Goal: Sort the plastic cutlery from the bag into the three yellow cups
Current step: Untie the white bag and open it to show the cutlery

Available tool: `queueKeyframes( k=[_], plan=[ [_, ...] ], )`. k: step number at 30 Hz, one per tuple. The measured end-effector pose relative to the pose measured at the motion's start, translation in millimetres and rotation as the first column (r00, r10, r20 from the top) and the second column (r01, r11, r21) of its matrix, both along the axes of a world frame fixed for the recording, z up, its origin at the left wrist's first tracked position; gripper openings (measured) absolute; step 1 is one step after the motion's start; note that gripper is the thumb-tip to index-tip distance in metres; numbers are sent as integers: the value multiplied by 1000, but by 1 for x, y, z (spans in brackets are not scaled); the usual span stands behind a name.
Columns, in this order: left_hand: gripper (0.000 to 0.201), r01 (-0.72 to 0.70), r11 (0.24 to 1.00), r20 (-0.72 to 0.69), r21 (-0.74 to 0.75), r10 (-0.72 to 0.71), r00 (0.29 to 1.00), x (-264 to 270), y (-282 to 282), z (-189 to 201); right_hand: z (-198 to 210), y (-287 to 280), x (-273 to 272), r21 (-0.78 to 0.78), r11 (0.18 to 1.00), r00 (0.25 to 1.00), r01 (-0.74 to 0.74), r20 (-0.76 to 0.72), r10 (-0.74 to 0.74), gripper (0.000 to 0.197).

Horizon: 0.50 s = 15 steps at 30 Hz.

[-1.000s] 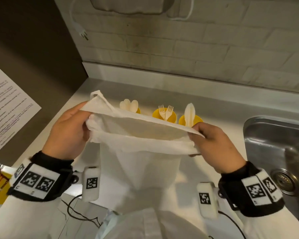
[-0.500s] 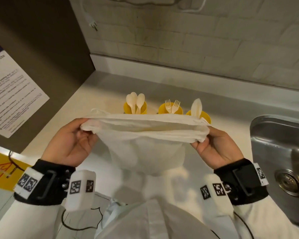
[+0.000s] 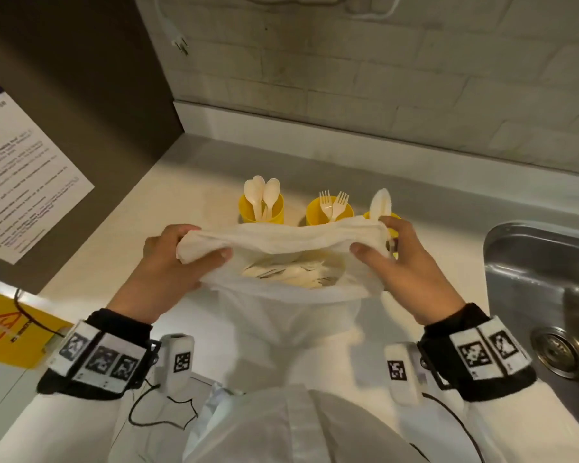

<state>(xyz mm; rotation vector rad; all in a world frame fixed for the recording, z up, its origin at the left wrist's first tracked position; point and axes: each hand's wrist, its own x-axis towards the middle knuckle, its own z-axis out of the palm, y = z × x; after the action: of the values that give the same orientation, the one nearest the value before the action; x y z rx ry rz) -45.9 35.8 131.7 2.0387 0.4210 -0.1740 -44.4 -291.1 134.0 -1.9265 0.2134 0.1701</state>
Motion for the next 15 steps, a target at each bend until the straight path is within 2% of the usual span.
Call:
queueKeyframes(
  k=[1,2,3,5,6,7,8,9,10,11,12,13,14,15],
  plan=[
    [58,47,974,10,223,-50,999,1,-1,-1,-3,1,1,-172,983,995,-69,54,79,57],
    [44,72,934,29,350,-87,996,2,-3,-1,-6,3,3,-275,955,988,-108,76,134,65],
    [42,88,916,62,391,-122,991,4,-2,-4,-11,5,5,-333,938,985,-99,102,140,68],
    [52,129,928,134,351,-186,973,7,0,-11,-18,7,9,-384,923,965,-15,236,114,49],
    [53,134,956,173,260,-183,968,8,0,-12,-19,8,11,-389,921,945,19,309,111,31],
    [51,113,990,199,86,-128,972,9,-1,-14,-18,10,12,-377,926,926,21,356,124,17],
    [46,69,989,182,-131,-45,982,10,-2,-15,-17,10,13,-358,934,914,-2,378,147,18],
    [40,2,946,131,-326,43,990,13,-1,-19,-19,9,14,-329,944,912,-23,380,154,28],
    [37,-55,884,73,-464,100,992,15,1,-20,-21,9,15,-256,966,929,-36,349,127,37],
    [37,-107,824,20,-556,142,990,17,3,-22,-21,8,17,-115,993,958,-21,280,53,43],
    [41,-173,759,-40,-628,191,981,20,7,-26,-21,7,20,105,994,987,42,150,-58,44],
    [44,-222,673,-102,-706,213,972,21,7,-26,-20,6,21,359,921,989,149,-36,-146,39],
    [46,-273,591,-177,-759,217,960,21,10,-30,-18,6,21,557,786,958,269,-240,-158,32],
    [47,-303,505,-243,-808,182,953,19,8,-28,-19,5,20,651,669,918,359,-377,-126,29]
  ],
)
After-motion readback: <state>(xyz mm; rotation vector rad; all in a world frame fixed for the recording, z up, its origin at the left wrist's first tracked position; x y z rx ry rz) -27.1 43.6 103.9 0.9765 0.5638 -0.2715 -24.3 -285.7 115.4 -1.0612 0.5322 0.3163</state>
